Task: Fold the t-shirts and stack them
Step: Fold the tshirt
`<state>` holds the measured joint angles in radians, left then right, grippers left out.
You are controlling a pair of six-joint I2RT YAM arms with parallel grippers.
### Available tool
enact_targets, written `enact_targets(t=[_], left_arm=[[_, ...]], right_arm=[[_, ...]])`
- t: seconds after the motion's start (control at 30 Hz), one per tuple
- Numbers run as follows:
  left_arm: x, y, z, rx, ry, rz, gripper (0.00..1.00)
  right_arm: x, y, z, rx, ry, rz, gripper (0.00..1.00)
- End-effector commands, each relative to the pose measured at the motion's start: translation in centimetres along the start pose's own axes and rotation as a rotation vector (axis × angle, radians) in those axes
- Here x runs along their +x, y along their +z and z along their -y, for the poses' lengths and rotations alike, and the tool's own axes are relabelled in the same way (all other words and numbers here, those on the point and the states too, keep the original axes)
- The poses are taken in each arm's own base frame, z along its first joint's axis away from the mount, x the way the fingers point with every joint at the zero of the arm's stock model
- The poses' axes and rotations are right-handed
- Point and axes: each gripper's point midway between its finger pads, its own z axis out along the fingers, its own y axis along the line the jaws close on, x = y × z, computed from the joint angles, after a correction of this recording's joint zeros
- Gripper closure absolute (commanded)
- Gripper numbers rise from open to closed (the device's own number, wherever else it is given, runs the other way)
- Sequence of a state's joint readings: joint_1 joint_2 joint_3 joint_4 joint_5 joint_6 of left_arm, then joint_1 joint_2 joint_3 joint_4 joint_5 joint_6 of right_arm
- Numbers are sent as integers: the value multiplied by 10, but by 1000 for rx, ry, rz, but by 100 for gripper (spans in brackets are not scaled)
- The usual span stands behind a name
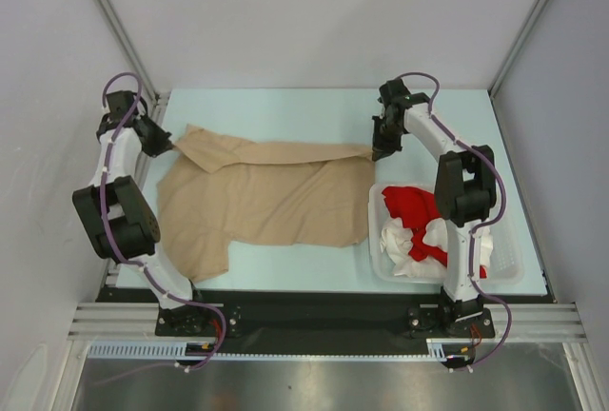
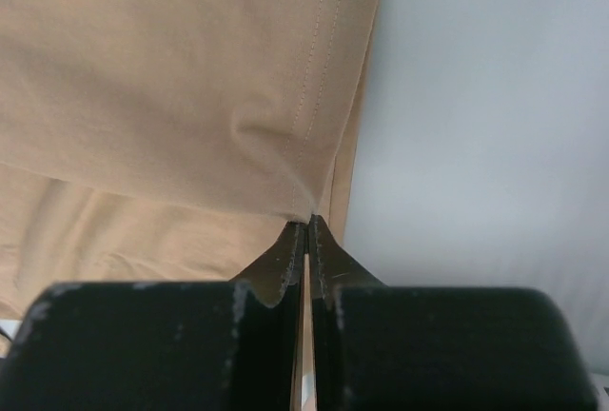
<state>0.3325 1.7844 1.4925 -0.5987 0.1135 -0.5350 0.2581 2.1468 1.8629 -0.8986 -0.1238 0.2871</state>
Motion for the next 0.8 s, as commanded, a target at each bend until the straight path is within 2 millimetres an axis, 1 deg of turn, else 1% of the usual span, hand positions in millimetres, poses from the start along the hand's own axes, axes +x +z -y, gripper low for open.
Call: enact_targets(t=[0.0,0.17,0.27,0.33,0.4,0.57,0.67,0.7,0.73,0.77], left_arm=[[-2,-21,-1,9,-41,24,100],[2,-32,2,35,-59,29,100],[4,-34,-2,17,-67,21,100],[8,-31,-11,-24,-76,16,100],[16,-26,-21,-57,-81,-1,100],[34,-17,-37,-94,-86,-31,100],[38,-15,-42,-105,-86,-30,100],[39,-16,-41,-103,-84,-30,98],[37,-18,-42,-110,-81,-22,85],[38,-20,-44,-118,-79,-17,71]], right_arm=[[0,-10,0,16,-14,8,97],[-4,-13,1,21,-17,26,96],[-4,-11,1,21,-20,22,96],[0,-8,1,21,-21,8,96],[5,-4,0,18,-20,-10,96],[13,-1,-2,19,-24,-28,95],[20,1,0,24,-17,-47,94],[20,1,1,26,-3,-48,94],[21,1,1,23,3,-52,93],[18,-1,-2,2,11,-42,92]])
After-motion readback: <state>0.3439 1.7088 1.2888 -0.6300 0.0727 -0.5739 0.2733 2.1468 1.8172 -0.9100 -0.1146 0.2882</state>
